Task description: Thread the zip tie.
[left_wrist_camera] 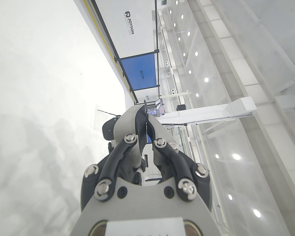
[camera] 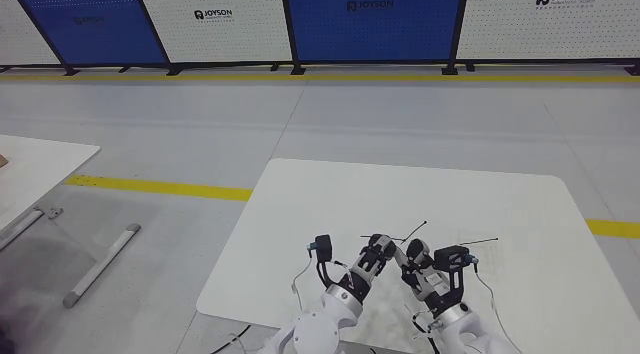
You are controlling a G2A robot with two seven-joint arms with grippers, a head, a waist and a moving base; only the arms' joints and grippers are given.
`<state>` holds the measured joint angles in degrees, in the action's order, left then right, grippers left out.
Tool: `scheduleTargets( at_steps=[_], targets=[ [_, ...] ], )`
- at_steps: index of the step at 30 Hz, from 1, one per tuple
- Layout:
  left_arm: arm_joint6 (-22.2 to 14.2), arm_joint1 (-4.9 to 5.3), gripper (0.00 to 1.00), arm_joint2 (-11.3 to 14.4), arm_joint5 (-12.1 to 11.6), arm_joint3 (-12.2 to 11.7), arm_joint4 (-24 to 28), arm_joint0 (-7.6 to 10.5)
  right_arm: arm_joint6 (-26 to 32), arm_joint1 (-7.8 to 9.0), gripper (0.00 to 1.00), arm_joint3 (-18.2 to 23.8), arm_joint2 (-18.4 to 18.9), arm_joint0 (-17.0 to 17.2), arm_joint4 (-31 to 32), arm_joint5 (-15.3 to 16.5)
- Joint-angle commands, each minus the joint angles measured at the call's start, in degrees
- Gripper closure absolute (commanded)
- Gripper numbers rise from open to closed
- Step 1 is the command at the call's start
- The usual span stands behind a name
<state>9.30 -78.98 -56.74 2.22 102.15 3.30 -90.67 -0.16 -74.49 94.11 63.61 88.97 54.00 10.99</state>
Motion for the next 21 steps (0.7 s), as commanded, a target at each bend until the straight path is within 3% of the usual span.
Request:
scheduleTargets(
  at_steps=[1, 9, 19, 21],
  targets=[
    [0.0, -0.02, 1.0, 0.1, 0.4, -0.2, 0.0, 0.19, -0.6, 0.0, 0.64, 0.1, 0.1, 0.1, 0.0, 0.1],
    [-0.3, -0.04, 1.0, 0.3, 1.2, -0.6, -0.3, 0.56, -2.0, 0.05, 0.78, 0.2, 0.4, 0.5, 0.3, 0.2],
    [-0.1, 0.01, 1.0, 0.5, 1.3, -0.7, -1.3, 0.45, -1.9, -0.01, 0.82, 0.0, 0.0, 0.2, 1.0, 0.0],
    [-0.1, 0.03, 1.0, 0.6, 1.3, -0.7, -1.5, 0.41, -1.6, -0.03, 0.79, -0.1, -0.1, 0.1, 0.9, 0.0]
  ],
)
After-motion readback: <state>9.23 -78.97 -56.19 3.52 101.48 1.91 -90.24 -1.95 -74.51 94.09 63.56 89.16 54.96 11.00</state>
